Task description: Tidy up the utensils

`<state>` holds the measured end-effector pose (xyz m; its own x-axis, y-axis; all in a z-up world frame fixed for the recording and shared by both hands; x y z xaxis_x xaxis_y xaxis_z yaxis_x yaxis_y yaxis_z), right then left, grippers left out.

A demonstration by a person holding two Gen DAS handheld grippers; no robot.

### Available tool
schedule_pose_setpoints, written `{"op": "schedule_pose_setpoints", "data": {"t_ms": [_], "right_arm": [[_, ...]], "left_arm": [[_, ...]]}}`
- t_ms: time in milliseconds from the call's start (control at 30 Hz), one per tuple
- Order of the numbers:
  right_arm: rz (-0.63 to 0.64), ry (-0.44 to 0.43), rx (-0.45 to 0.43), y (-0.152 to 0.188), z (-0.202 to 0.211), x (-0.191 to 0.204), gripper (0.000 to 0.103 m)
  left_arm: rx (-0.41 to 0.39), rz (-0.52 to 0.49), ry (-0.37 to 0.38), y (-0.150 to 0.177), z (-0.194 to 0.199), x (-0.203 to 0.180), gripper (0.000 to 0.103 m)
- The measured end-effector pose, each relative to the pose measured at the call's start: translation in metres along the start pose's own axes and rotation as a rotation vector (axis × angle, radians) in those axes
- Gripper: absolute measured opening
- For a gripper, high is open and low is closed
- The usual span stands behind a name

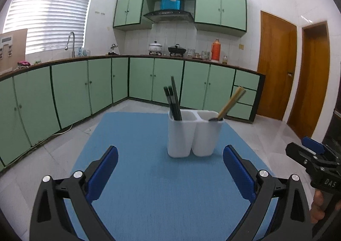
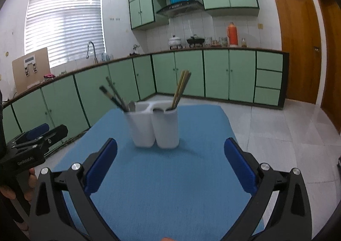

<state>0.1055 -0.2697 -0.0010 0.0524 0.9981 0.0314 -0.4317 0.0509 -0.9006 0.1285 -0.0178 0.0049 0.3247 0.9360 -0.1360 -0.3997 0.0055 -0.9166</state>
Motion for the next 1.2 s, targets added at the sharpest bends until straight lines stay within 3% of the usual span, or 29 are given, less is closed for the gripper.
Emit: {"op": "schedule_pose_setpoints", "data": {"t_ms": [167,433,1200], "right_arm": [[0.014,-0.011,0.056,0.010,0.009,0.008,0.097],[0.023,-0.040,0.032,0.013,0.032,0.017,0.097],[0.034,-0.028,0.031,0.011,0.023,0.016,0.097]], "left_arm": [[0.052,-0.037,-0.006,0.012,0.010,-0.013,0.097],[0.031,-0.046,-0.013,0.019,0.030,-0.021,0.097],[0.010,-0.013,-0.034,0.019,0.034,-0.012,0.097]]}}
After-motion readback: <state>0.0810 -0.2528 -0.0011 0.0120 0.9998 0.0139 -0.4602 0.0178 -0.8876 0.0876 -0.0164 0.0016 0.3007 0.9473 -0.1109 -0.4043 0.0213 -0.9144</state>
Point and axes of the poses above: each gripper's, at about its wrist camera, not at the fingertips, and z roughly against the way its jaws point, x to its left, y to its underside, the point moved 5 cm from there along -z, roughly the way its jaws point, and after that the axes turned 10 degrees about y, right-handed, at the moved point
